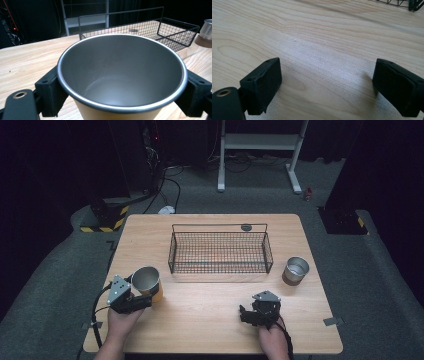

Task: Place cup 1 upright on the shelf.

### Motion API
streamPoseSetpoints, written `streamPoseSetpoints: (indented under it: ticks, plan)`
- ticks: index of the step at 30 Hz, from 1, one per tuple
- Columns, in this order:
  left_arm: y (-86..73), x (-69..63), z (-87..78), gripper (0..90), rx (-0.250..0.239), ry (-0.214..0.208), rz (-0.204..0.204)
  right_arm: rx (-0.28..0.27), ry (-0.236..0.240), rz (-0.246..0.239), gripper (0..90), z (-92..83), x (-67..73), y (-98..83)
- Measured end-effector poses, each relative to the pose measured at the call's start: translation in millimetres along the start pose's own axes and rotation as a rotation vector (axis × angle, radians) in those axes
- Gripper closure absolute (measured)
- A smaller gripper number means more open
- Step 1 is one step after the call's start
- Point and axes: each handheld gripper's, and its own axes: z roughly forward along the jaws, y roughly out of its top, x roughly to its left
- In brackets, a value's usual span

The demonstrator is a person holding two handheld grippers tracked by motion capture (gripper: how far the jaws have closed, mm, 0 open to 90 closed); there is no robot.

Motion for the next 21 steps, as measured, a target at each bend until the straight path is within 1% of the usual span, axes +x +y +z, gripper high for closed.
streamPoseSetpoints:
  ticks: [5, 7, 9, 12, 16, 18, 19, 20, 21]
  plan:
    - [2.7, -3.2, 0.7, 13.3, -0.002, -0.005, 0.008, 0.000, 0.001, 0.000, 8.7, 0.0, 0.0, 0.0]
    - [5.2, -4.2, 1.1, 13.3, -0.001, -0.003, 0.023, 0.000, 0.000, -0.001, 8.7, 0.0, 0.0, 0.0]
    - [7.7, -5.1, 3.0, 13.3, -0.004, -0.004, 0.017, 0.000, 0.000, 0.002, 8.7, 0.0, 0.2, 0.0]
    - [11.3, -6.6, 6.2, 13.3, 0.010, -0.004, 0.027, 0.000, -0.001, 0.002, 8.7, 0.0, 0.2, -0.1]
    - [16.6, -10.0, 10.0, 13.3, 0.006, -0.011, 0.018, 0.000, 0.000, 0.001, 8.6, 0.0, 0.2, 0.0]
    - [18.4, -13.0, 12.5, 13.3, 0.001, -0.014, 0.015, 0.001, 0.004, -0.001, 8.6, 0.3, 0.1, 0.3]
    - [18.8, -14.2, 13.2, 13.3, 0.004, -0.015, 0.019, 0.003, 0.006, -0.004, 8.5, 0.3, -0.1, 0.5]
    - [19.1, -16.4, 14.7, 13.3, 0.003, -0.016, 0.021, 0.005, 0.020, -0.015, 8.4, 1.4, -0.6, 1.8]
    - [19.6, -17.4, 15.6, 13.3, 0.005, -0.017, 0.024, 0.005, 0.020, -0.015, 8.4, 1.4, -0.6, 1.8]
